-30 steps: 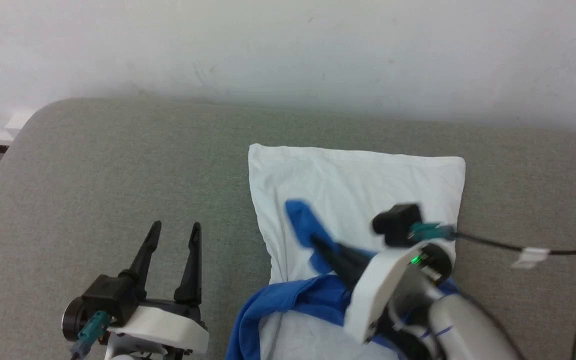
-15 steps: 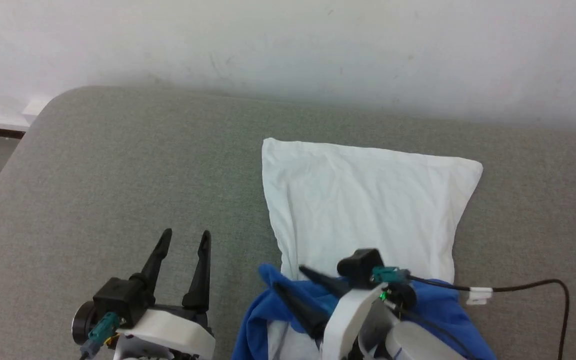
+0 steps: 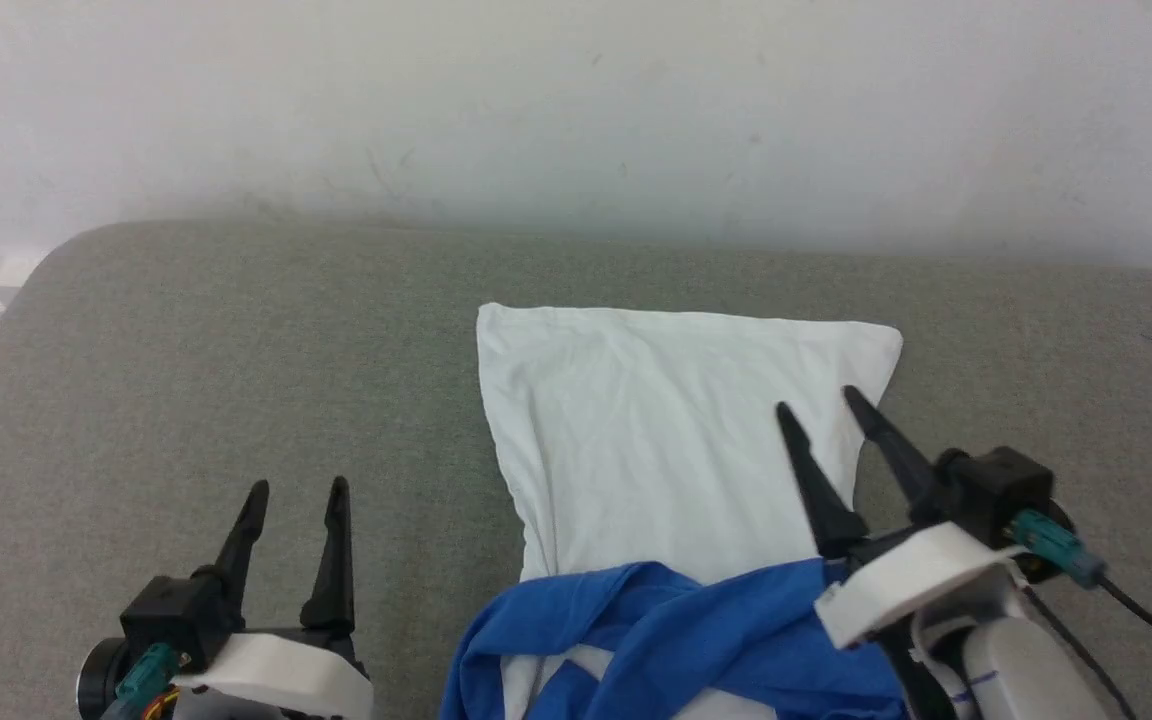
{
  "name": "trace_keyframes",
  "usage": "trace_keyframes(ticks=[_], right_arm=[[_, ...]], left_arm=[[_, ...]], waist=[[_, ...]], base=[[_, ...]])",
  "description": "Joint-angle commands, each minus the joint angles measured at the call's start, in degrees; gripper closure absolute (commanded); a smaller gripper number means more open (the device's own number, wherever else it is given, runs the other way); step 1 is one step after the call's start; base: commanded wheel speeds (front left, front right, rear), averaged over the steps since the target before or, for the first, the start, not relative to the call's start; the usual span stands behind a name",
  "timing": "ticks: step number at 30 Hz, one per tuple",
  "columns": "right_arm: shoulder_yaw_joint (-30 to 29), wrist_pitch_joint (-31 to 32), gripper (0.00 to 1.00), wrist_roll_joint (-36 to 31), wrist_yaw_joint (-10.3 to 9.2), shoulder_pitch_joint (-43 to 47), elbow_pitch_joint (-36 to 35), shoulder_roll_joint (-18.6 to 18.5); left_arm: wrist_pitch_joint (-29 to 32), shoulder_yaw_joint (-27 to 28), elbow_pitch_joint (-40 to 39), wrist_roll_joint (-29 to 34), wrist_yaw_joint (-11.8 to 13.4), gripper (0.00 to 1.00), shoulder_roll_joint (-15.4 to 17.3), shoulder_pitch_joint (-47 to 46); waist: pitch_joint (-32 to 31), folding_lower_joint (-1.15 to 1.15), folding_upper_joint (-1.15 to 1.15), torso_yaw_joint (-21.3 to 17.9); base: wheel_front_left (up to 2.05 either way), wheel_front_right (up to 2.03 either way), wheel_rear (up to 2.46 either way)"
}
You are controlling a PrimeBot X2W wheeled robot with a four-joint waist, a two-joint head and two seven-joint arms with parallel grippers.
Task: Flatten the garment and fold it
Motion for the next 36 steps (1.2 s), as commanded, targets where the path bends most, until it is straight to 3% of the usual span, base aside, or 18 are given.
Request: trace_keyframes(ticks=[1,6,11,16,20,24,27,32,36], right_arm=[[-1.63,0.72,0.0,-1.11,-0.04,1.62,-1.93,-0.06],[-9.56,5.6,0.0,-5.46,-0.04,7.5,-12.67,-0.04],[-13.17,8.68,0.0,-5.59,-0.04,9.33,-19.49,-0.03],[-15.22,9.37,0.0,-4.48,-0.04,8.44,-22.18,-0.02],[-15.28,8.84,0.0,-3.94,-0.04,6.62,-22.83,-0.02],[-14.03,8.11,0.0,-3.54,-0.04,4.61,-22.27,-0.02],[-12.71,7.18,0.0,-3.07,-0.04,3.29,-21.06,-0.02],[-10.67,5.08,0.0,-1.89,-0.04,1.74,-19.13,-0.02],[-9.58,3.91,0.0,-1.2,-0.04,1.11,-18.01,-0.02]], left_arm=[[-0.24,0.54,-0.19,-0.39,0.42,0.0,0.4,0.07],[-0.3,1.95,-0.33,-0.76,0.81,0.0,1.35,-1.6],[0.36,3.1,-0.08,-1.83,0.21,0.0,2.15,-6.43],[2.28,2.8,2.54,-3.13,-3.08,0.0,3.54,-17.15],[5.71,1.86,7.69,-4.48,-7.36,0.0,5.25,-29.18],[12.18,0.73,16.16,-7.03,-11.55,0.0,7.65,-40.12],[19.28,-0.56,23.46,-10.23,-13.32,0.0,9.69,-46.58],[34.11,-3.14,34.96,-15.6,-14.11,0.0,12.41,-53.74],[40.65,-4.63,39.7,-17.73,-14.23,0.0,13.6,-55.92]], waist=[[0.52,0.0,0.0,-1.3],[2.83,0.0,0.0,-4.0],[7.12,0.0,0.0,-7.24],[12.58,0.0,0.0,-9.87],[16.8,0.0,0.0,-11.85],[20.53,0.0,0.0,-14.28],[22.32,0.0,0.0,-16.05],[24.28,0.0,0.0,-18.28],[25.17,0.0,0.0,-19.45]], base=[[0.0,0.0,0.0],[0.0,0.0,0.0],[0.0,0.0,0.0],[0.0,0.0,0.0],[0.0,0.0,0.0],[0.0,0.0,0.0],[0.0,0.0,0.0],[0.0,0.0,0.0],[0.0,0.0,0.0]])
